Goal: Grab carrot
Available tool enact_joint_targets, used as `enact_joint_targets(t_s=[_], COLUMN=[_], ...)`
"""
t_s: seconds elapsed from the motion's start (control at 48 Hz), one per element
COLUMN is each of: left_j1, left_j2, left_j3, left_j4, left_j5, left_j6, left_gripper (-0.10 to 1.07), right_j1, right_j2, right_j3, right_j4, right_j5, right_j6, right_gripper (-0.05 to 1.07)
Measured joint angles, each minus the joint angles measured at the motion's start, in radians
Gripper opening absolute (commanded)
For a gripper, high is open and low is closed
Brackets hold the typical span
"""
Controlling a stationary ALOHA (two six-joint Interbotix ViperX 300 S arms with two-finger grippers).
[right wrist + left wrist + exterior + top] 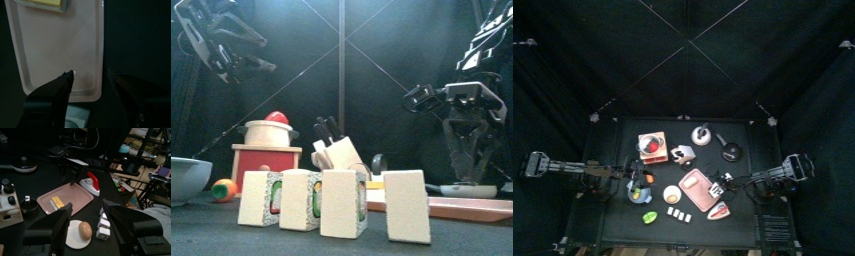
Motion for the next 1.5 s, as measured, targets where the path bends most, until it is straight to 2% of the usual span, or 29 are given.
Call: enact_joint_targets(t_s=[0.146, 0.292, 0.375, 0.542, 0.604, 0.812, 0.938, 1.104, 1.25, 1.354, 1.5], left_j1=[0.0, -0.012, -0.028, -0.057, -0.064, -0.072, -0.075, -0.092, -0.137, -0.192, -0.252], left_j2=[-0.008, -0.017, -0.017, -0.008, 0.002, 0.064, 0.133, 0.187, 0.227, 0.265, 0.319], left_j3=[0.0, -0.012, -0.057, -0.187, -0.215, -0.23, -0.236, -0.261, -0.272, -0.272, -0.272], left_j4=[-0.011, -0.083, -0.126, -0.166, -0.175, -0.238, -0.232, -0.176, -0.074, 0.035, 0.138], left_j5=[0.003, 0.071, 0.193, 0.591, 0.689, 0.779, 0.859, 0.988, 1.078, 1.137, 1.15], left_j6=[-0.011, -0.011, -0.011, -0.02, -0.025, -0.095, -0.167, -0.284, -0.463, -0.634, -0.799], left_gripper=[0.87, 0.87, 0.87, 0.87, 0.87, 0.87, 0.87, 0.87, 0.87, 0.89, 0.89], right_j1=[-0.017, -0.029, -0.041, -0.066, -0.067, -0.072, -0.072, -0.072, -0.074, -0.072, -0.074], right_j2=[-0.002, -0.015, -0.02, -0.043, -0.054, -0.095, -0.104, -0.107, -0.107, -0.107, -0.107], right_j3=[-0.023, -0.031, -0.031, -0.018, -0.012, 0.012, 0.023, 0.026, 0.026, 0.026, 0.026], right_j4=[-0.058, -0.126, -0.144, -0.152, -0.156, -0.179, -0.181, -0.184, -0.192, -0.192, -0.192], right_j5=[0.002, 0.002, 0.002, 0.0, -0.002, -0.003, -0.005, -0.005, -0.005, -0.005, -0.005], right_j6=[-0.002, -0.002, 0.0, 0.002, 0.002, 0.002, 0.002, 0.002, 0.003, 0.002, 0.002], right_gripper=[0.9, 0.9, 0.9, 0.9, 0.9, 0.9, 0.9, 0.9, 0.9, 0.9, 0.9])
